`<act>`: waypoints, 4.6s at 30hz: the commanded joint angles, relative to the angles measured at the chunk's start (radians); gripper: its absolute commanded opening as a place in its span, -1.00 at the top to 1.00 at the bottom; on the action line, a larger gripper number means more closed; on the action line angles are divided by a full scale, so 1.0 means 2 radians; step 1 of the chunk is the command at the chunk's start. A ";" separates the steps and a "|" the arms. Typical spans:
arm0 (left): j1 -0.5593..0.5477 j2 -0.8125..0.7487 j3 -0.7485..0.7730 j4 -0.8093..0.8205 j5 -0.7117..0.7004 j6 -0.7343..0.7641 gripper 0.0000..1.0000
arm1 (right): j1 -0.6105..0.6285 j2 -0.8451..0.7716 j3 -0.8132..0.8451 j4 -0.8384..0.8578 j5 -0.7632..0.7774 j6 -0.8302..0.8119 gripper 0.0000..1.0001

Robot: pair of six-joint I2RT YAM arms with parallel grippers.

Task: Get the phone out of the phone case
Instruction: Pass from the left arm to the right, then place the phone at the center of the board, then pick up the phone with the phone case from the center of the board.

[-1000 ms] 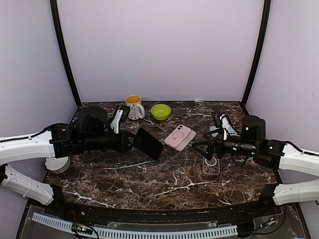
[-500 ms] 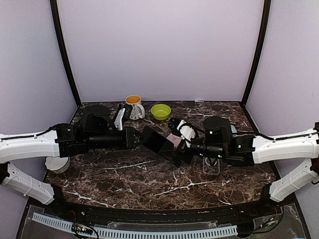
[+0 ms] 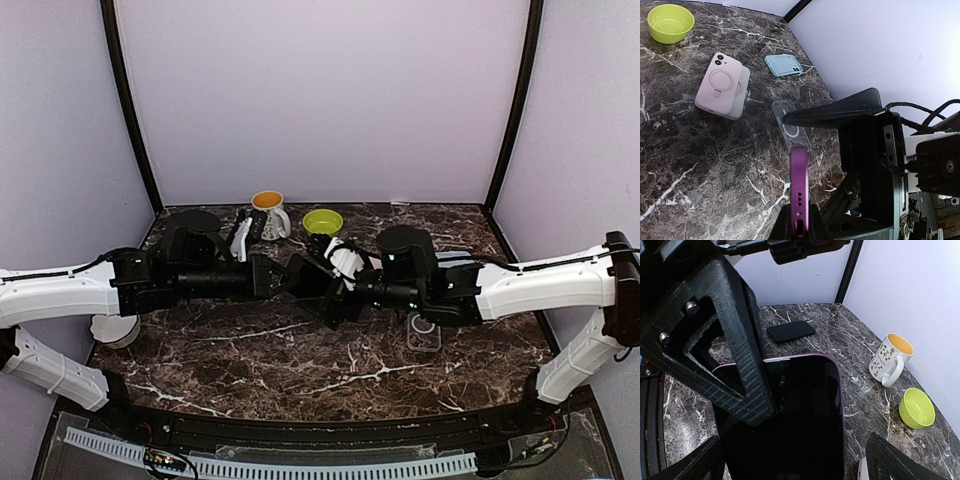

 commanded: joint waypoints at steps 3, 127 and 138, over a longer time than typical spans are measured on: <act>0.000 -0.012 0.015 0.036 0.009 0.001 1.00 | 0.006 0.021 0.029 0.018 -0.009 -0.006 -0.95; 0.073 0.555 0.461 -0.161 0.017 0.315 -0.97 | -0.064 -0.252 -0.203 -0.252 0.239 0.436 -0.97; 0.059 0.571 0.460 -0.145 -0.054 0.330 -0.77 | -0.064 -0.244 -0.207 -0.246 0.231 0.434 -0.97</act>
